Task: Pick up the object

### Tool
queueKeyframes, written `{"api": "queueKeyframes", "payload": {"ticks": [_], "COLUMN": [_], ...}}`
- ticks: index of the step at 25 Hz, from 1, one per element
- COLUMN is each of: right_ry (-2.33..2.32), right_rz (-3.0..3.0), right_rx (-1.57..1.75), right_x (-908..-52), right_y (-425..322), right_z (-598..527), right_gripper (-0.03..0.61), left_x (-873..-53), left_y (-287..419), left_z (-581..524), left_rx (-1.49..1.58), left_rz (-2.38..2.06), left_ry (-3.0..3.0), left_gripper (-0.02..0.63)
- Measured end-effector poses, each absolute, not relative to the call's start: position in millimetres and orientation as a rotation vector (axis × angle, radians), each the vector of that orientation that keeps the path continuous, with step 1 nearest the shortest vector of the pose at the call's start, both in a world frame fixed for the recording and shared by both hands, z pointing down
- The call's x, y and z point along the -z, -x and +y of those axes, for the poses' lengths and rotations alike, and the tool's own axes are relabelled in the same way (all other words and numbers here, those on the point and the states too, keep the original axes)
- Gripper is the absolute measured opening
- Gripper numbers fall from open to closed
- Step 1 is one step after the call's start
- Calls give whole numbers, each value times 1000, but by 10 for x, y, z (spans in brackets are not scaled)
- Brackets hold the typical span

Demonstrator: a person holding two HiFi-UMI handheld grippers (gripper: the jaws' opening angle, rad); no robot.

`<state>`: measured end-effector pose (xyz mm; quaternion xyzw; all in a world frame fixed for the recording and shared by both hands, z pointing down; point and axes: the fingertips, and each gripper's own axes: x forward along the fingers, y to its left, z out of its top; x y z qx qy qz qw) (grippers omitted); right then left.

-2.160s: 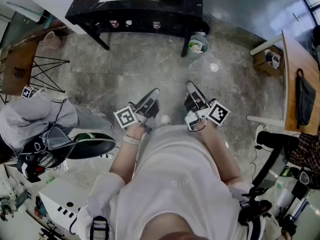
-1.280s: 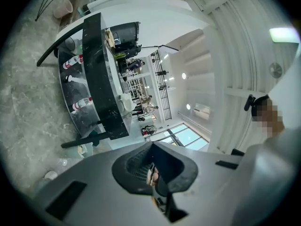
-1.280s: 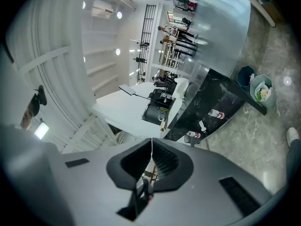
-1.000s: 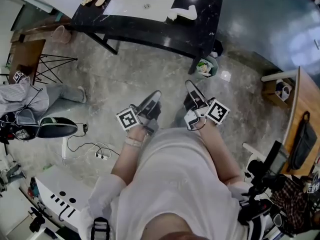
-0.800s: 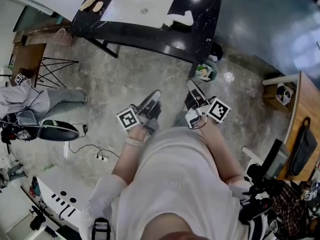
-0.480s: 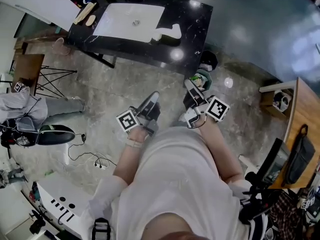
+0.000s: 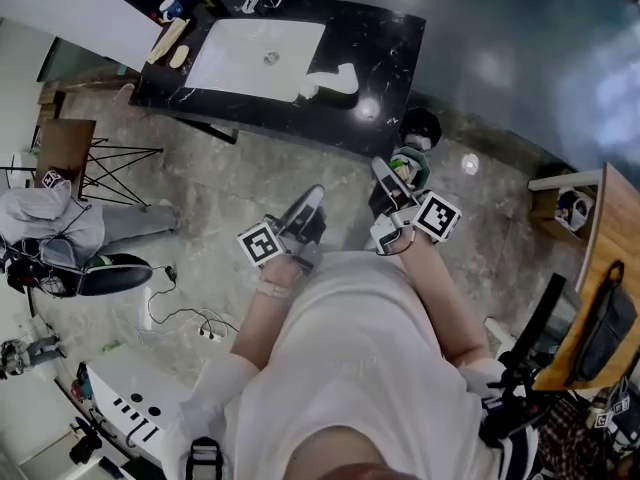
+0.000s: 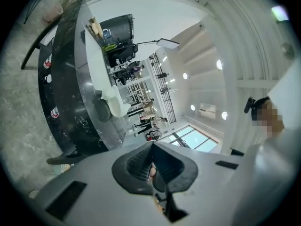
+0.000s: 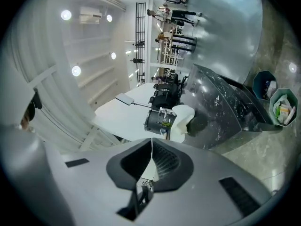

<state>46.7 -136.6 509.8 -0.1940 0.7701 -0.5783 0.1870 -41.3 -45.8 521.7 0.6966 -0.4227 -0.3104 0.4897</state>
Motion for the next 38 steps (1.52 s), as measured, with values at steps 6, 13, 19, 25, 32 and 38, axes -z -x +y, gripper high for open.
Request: {"api": "queueKeyframes", "payload": {"ticks": [6, 13, 19, 25, 32, 38], "right_ry": [599, 705, 773, 809, 856, 948], "right_rz": [2142, 2125, 2113, 2112, 2116, 2061], "right_rx": [1620, 1546, 1532, 1490, 1452, 1423], "right_x": [-5139, -5073, -5119, -5041, -4999, -5052], "right_y": [-331, -274, -210, -147, -137, -305], "right_z": [-1527, -1678, -1662, -1699, -1674, -1645], "right_gripper": [21, 21, 21, 21, 21, 21], "left_x": [-5225, -5221, -5274, -5444, -5299, -5424], "left_y": [666, 907, 1117, 1331, 1349, 1338], "left_z": [-628, -969, -1146, -1349, -1730, -2123], "left_rx": [763, 704, 680, 566, 430, 4], "left_rz": [-972, -887, -879, -958, -956, -1072], "left_ry": [-1695, -1736, -1744, -1797, -2051, -2334], "left_gripper": [6, 6, 6, 8, 15, 193]}}
